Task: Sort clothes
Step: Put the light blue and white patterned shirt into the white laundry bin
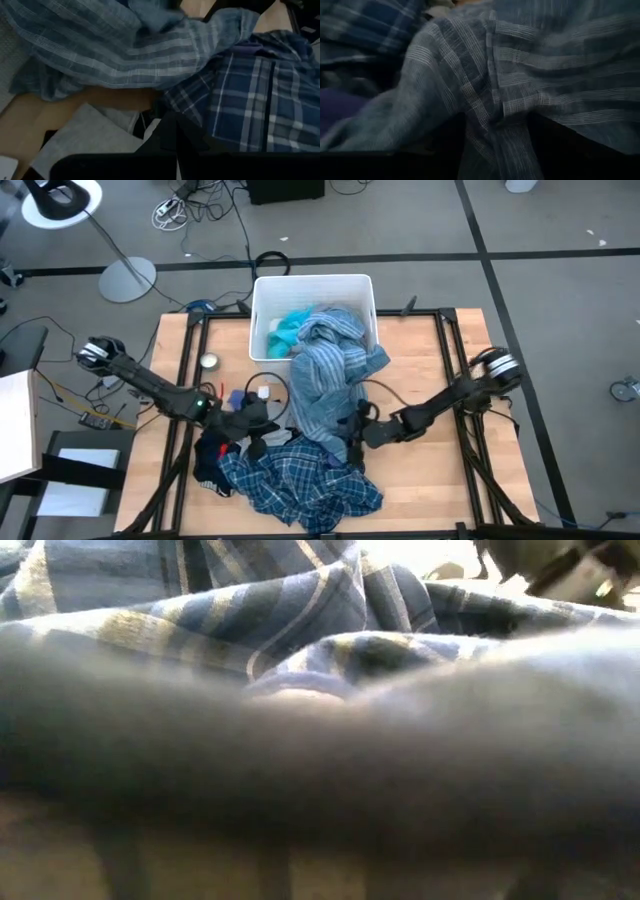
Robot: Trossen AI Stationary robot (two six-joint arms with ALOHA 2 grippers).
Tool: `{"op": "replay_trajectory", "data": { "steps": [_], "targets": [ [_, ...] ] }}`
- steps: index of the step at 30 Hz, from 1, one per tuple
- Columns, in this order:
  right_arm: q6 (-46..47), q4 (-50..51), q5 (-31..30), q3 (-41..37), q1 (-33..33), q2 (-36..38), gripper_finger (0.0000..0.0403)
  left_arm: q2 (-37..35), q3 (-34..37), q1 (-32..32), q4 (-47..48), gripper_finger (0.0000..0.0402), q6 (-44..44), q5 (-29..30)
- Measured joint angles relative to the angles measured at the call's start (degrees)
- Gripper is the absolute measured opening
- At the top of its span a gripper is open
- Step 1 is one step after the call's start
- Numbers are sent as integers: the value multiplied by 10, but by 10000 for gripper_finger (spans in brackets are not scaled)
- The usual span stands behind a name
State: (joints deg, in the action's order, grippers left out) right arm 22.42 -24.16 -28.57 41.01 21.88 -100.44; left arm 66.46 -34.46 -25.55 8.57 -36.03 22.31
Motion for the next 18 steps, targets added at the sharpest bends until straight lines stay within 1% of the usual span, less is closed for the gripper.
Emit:
{"op": "replay_trajectory", "data": {
  "steps": [3,5,7,10,11,15,18],
  "targets": [
    [-17,-48,-6,24,-18,-66,214,0,0,-22,0,0,-4,22],
    [-16,-51,2,46,-33,-96,191,0,0,-34,-2,0,-5,32],
    [-17,-51,25,66,-46,-111,144,0,0,-43,-2,0,-6,43],
    [-38,-47,51,88,-58,-109,39,0,0,-54,-2,0,-20,63],
    [-52,-44,53,92,-61,-100,21,0,0,-60,-2,0,-22,70],
    [-96,-42,55,114,-76,-42,15,0,0,-87,-15,0,-18,93],
    [-133,-11,57,130,-84,11,7,-1,10,-108,-24,0,-17,126]
  ]
}}
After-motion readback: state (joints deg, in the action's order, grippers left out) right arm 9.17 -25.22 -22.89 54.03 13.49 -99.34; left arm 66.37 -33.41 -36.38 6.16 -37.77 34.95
